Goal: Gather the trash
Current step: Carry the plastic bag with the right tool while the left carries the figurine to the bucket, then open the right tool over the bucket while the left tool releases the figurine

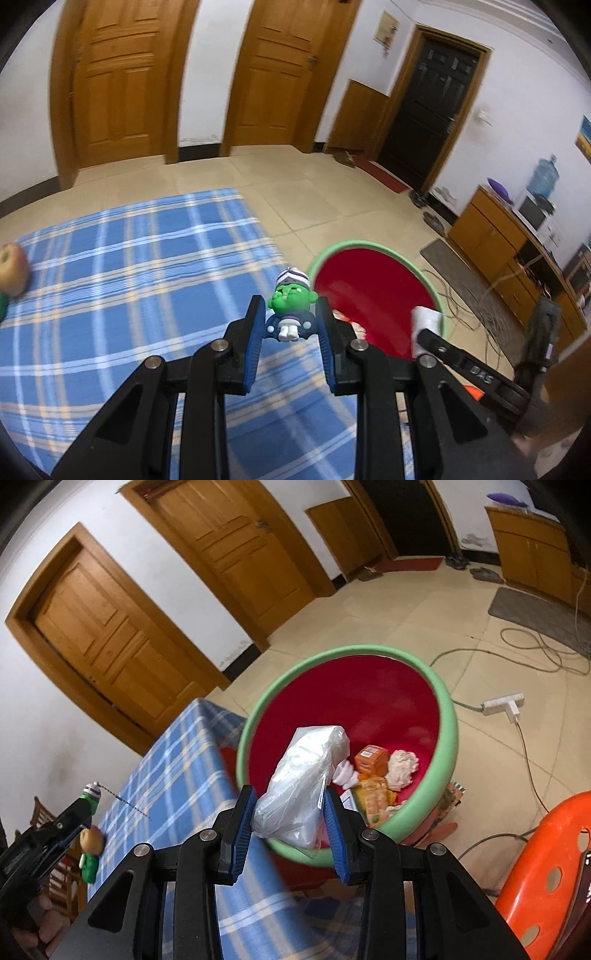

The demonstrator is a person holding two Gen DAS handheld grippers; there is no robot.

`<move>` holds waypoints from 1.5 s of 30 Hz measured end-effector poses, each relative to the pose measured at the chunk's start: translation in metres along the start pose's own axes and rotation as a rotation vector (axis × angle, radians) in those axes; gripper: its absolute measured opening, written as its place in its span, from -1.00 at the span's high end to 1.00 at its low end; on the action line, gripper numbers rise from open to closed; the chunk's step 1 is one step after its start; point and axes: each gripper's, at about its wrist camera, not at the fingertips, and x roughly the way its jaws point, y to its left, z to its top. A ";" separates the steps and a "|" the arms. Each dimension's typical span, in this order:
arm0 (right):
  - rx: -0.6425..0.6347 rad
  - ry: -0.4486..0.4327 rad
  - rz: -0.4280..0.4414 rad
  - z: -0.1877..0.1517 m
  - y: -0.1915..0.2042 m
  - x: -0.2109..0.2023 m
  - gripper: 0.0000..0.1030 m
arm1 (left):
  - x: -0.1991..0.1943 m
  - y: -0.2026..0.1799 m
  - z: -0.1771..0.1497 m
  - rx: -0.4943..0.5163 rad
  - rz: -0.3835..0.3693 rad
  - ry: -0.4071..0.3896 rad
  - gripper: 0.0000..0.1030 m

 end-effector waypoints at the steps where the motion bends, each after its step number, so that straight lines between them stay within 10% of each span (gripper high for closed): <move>1: 0.007 0.004 -0.005 0.002 -0.005 0.002 0.25 | 0.003 -0.006 0.001 0.011 -0.006 0.004 0.47; 22: 0.113 -0.059 0.010 0.013 -0.060 -0.020 0.18 | 0.092 -0.090 -0.004 0.153 -0.130 0.127 0.46; 24: 0.126 -0.065 0.006 0.013 -0.064 -0.022 0.18 | 0.096 -0.094 -0.004 0.162 -0.125 0.129 0.17; 45: -0.050 -0.097 -0.004 0.002 -0.005 -0.066 -0.32 | 0.013 -0.041 -0.021 0.060 0.045 0.048 -0.39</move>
